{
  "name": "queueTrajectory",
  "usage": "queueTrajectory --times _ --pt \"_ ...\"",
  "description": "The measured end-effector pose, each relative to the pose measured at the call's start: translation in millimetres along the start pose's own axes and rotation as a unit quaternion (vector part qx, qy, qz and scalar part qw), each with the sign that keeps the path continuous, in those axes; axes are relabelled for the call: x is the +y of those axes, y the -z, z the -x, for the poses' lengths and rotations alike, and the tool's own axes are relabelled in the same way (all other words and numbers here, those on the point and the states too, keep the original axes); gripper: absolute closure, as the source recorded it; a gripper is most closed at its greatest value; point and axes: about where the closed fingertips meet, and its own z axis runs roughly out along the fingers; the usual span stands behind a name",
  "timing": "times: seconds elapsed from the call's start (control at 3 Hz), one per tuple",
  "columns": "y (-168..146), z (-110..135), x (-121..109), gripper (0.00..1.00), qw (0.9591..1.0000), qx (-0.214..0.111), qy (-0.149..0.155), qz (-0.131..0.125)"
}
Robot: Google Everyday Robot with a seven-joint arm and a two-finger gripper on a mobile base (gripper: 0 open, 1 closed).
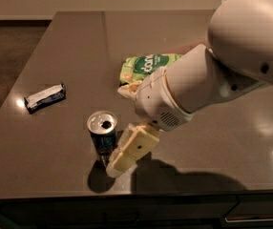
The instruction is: Pick redbull can
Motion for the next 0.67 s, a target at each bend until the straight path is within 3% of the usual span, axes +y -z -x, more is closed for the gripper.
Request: queueTrajectory --times 0.33,0.67 --pt "-15.7 12.2 8.8 0.00 0.9997 -0.012 0.008 0.018" --pt "-24.2 21.1 11.6 0.18 0.9992 -0.018 0.007 0.034"
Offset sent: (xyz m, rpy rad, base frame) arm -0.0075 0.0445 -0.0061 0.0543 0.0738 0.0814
